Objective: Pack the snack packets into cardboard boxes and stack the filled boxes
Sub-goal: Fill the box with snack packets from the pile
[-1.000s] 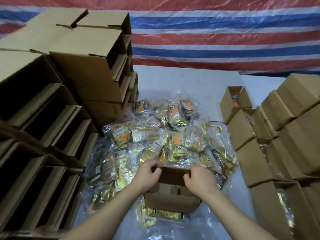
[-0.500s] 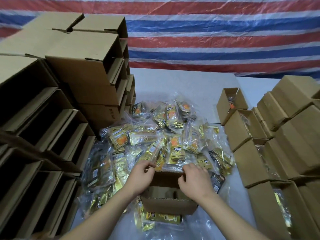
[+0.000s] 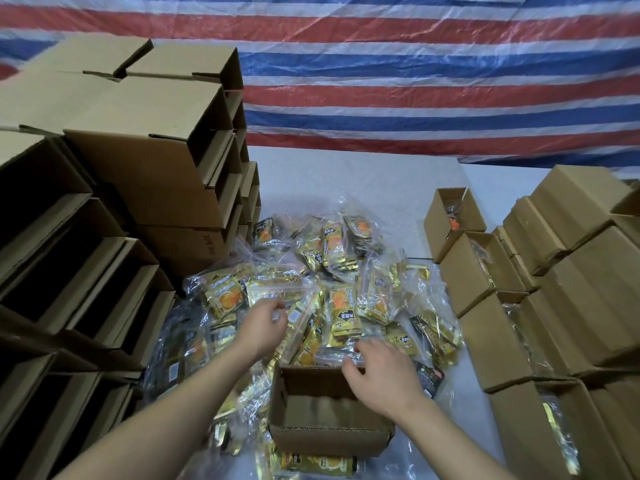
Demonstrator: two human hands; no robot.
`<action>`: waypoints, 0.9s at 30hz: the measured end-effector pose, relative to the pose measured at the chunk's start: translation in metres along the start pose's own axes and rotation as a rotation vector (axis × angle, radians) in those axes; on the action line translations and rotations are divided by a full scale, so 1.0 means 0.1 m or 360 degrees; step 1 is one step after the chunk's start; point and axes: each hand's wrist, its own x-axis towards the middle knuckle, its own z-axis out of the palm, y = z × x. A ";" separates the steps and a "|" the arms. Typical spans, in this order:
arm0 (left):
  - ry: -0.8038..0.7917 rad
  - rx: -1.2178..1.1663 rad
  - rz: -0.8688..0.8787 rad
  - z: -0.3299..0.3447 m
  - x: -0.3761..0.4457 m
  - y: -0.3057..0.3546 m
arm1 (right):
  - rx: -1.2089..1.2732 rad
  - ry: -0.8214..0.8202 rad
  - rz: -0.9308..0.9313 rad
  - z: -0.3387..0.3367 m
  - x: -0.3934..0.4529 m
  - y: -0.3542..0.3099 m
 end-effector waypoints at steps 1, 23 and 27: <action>-0.0001 0.0183 0.0003 -0.03 0.12 -0.01 | 0.0006 0.0026 0.0011 -0.03 0.04 0.01; -0.0264 0.1335 0.0081 0.26 1.11 -0.12 | 0.0225 0.0118 0.0142 -0.34 0.54 0.03; -0.0165 0.0995 0.0134 0.04 1.05 -0.03 | 0.0325 0.0181 0.0176 -0.39 0.58 0.02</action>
